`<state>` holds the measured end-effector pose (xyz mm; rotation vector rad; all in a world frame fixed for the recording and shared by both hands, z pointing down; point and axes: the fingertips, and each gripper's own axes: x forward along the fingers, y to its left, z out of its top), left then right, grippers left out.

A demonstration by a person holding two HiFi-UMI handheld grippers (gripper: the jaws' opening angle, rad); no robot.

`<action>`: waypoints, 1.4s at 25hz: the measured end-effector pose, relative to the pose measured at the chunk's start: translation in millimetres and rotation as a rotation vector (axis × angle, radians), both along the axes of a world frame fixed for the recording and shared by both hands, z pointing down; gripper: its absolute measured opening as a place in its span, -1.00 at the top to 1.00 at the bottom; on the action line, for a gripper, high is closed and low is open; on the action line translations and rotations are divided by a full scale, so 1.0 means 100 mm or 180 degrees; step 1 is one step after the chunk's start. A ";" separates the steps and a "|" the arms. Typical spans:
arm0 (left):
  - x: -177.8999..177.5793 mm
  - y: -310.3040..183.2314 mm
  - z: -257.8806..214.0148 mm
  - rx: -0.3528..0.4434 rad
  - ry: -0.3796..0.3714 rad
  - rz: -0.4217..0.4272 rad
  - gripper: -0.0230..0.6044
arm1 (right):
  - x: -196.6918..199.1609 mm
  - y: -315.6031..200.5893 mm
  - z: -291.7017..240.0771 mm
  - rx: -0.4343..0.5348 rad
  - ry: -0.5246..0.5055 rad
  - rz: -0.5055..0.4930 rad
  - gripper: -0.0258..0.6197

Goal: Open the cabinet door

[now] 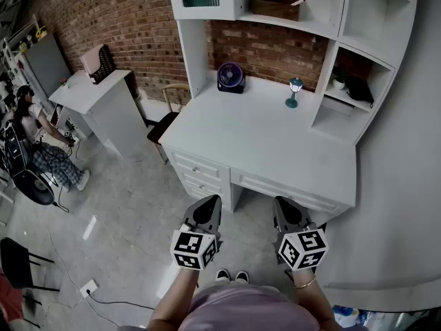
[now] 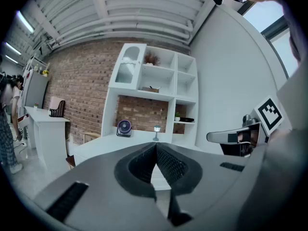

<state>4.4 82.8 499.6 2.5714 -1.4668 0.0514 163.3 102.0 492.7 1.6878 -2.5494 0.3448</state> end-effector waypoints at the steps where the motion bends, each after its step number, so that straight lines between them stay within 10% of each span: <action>1: -0.01 0.01 0.01 -0.0008 0.0010 -0.0008 0.93 | 0.00 0.01 0.00 0.0006 0.0002 -0.0002 0.91; 16: -0.03 0.19 -0.06 0.0044 0.0096 -0.0106 0.92 | 0.09 0.11 -0.09 0.0176 -0.0022 -0.0041 0.90; 35: -0.09 -0.42 -0.23 0.0125 0.0127 -0.0257 0.52 | -0.01 -0.53 -0.23 0.0215 -0.0265 -0.0316 0.40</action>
